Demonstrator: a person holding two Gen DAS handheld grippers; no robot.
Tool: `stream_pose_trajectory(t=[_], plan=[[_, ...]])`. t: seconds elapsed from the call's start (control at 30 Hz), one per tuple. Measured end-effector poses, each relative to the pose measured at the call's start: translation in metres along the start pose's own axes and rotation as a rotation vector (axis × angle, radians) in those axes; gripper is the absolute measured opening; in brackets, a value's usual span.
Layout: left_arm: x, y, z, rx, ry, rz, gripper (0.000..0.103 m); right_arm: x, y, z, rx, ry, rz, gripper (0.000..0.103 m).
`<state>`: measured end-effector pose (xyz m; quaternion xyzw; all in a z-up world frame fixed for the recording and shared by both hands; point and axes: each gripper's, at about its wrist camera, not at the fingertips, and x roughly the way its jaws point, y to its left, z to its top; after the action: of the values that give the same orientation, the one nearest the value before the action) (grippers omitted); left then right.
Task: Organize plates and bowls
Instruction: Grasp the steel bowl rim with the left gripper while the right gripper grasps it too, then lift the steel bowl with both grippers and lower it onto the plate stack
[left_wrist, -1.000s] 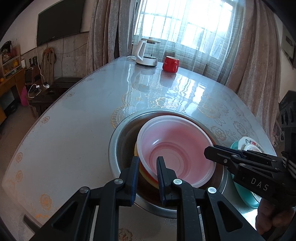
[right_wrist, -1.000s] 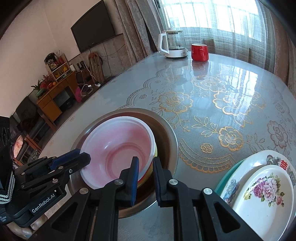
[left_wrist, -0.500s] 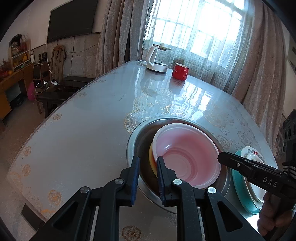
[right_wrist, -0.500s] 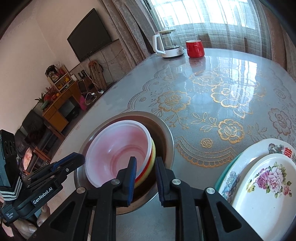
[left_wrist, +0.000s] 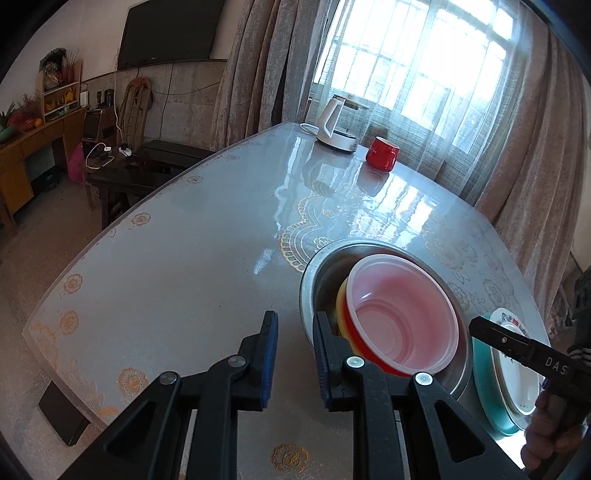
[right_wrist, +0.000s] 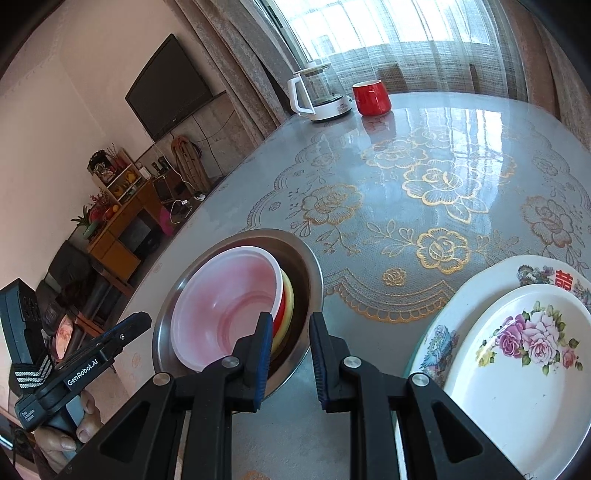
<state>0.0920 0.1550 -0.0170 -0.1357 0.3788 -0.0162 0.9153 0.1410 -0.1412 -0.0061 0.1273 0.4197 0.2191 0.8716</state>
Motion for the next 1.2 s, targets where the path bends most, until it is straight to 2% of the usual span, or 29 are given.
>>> stream_pose_trajectory(t=[0.1,0.23,0.6,0.77,0.97,1.03,1.2], plan=[[0.004,0.005,-0.001,-0.023,0.021,-0.02,0.021,0.001,-0.005,-0.001,0.036,0.011,0.021,0.02],[0.007,0.005,0.0,-0.025,0.027,-0.041,0.021,0.002,-0.007,-0.002,0.042,0.009,-0.001,0.02],[0.025,-0.002,0.007,0.019,0.062,-0.053,0.021,0.016,-0.009,-0.001,0.053,0.034,-0.018,0.02],[0.036,-0.002,0.008,0.016,0.091,-0.07,0.016,0.023,-0.007,0.002,0.039,0.052,-0.021,0.02],[0.051,-0.002,0.01,0.01,0.081,-0.087,0.018,0.034,-0.004,0.008,0.007,0.058,-0.048,0.02],[0.052,-0.002,0.009,0.016,0.055,-0.08,0.019,0.038,-0.004,0.01,-0.009,0.073,-0.072,0.021],[0.053,0.0,0.009,0.01,0.038,-0.075,0.022,0.045,-0.008,0.011,0.019,0.111,-0.059,0.021]])
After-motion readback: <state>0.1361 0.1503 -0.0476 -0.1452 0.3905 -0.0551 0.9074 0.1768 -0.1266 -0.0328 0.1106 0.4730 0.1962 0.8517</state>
